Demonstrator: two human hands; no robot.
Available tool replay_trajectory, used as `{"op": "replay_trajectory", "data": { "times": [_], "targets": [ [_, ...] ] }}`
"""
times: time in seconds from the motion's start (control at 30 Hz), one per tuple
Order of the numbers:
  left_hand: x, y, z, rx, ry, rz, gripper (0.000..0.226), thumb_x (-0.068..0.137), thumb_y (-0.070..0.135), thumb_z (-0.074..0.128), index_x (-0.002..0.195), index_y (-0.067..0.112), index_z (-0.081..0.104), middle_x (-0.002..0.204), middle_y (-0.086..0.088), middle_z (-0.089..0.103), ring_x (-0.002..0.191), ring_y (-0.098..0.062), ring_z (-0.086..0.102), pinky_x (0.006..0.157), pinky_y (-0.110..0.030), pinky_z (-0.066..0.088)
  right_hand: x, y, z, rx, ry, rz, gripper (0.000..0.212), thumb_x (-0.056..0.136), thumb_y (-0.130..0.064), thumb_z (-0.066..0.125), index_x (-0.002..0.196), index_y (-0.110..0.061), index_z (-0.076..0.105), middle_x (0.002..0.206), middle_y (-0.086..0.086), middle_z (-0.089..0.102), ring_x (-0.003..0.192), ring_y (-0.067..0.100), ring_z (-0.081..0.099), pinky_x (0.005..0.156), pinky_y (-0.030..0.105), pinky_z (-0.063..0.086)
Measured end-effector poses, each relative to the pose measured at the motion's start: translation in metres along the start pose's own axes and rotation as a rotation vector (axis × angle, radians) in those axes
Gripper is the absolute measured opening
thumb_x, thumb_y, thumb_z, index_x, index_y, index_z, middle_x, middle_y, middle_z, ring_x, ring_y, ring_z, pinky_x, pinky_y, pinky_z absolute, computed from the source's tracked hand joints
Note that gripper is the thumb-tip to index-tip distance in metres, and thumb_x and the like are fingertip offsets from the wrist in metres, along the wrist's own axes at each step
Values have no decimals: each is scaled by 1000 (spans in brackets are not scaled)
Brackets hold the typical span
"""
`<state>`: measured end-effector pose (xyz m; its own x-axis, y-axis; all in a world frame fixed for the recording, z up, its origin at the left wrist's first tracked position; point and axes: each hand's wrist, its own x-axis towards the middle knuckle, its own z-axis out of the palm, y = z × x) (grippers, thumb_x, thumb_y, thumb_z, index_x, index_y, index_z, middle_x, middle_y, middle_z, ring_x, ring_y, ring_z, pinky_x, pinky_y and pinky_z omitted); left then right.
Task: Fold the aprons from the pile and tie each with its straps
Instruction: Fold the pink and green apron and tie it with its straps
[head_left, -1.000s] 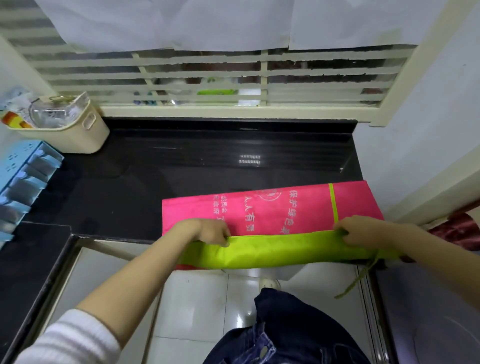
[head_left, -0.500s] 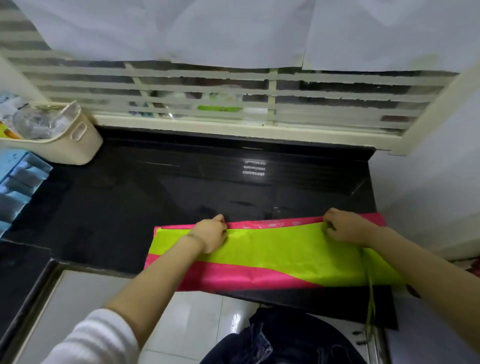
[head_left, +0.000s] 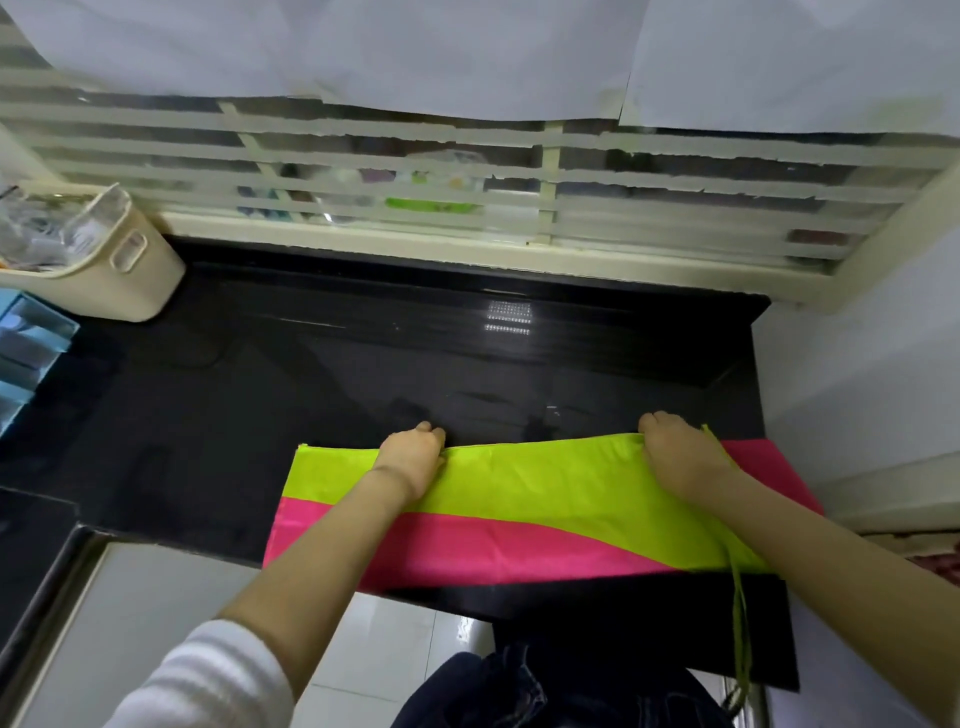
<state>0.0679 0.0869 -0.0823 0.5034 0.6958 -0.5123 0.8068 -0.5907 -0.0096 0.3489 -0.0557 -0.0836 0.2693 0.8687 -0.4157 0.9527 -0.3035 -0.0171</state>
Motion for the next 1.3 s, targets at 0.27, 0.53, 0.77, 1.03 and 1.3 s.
{"op": "replay_trajectory", "data": {
  "times": [0.27,0.53,0.77,1.03,1.3],
  "targets": [
    [2,-2,3,18,10,1,26,98,20,41,121,9,48,129,-11,49,112,-30,55,91,-33,37,1,-21,12,56,97,-98,31,99,-41,35,119,-19,46,119,0,50,114,17,44,92,30,36],
    [1,1,9,-12,3,-40,29,98,18,42,125,9,44,131,-10,47,119,-28,51,95,-35,34,-4,-49,9,42,217,-135,34,87,-3,38,116,-11,55,115,9,55,111,29,53,98,37,41],
    [-9,-8,17,-103,143,-2,26,94,16,48,120,17,51,122,-4,51,120,-26,40,102,-35,26,-21,-137,19,116,-71,-554,49,100,-30,37,146,-16,30,157,2,18,146,24,8,118,45,8],
    [-65,-76,44,-271,434,-290,53,72,-1,67,123,4,54,123,-23,48,113,-43,45,96,-52,37,-16,-165,22,-7,-155,-407,73,95,-48,40,151,-20,2,159,-2,-10,145,27,-14,114,56,0],
    [-101,-114,52,-812,345,-641,45,90,25,58,125,6,37,125,-17,53,109,-38,55,91,-43,41,2,-197,12,49,-206,-266,79,93,-32,51,151,-22,-1,158,-2,-15,145,29,-15,113,60,7]
  ]
}}
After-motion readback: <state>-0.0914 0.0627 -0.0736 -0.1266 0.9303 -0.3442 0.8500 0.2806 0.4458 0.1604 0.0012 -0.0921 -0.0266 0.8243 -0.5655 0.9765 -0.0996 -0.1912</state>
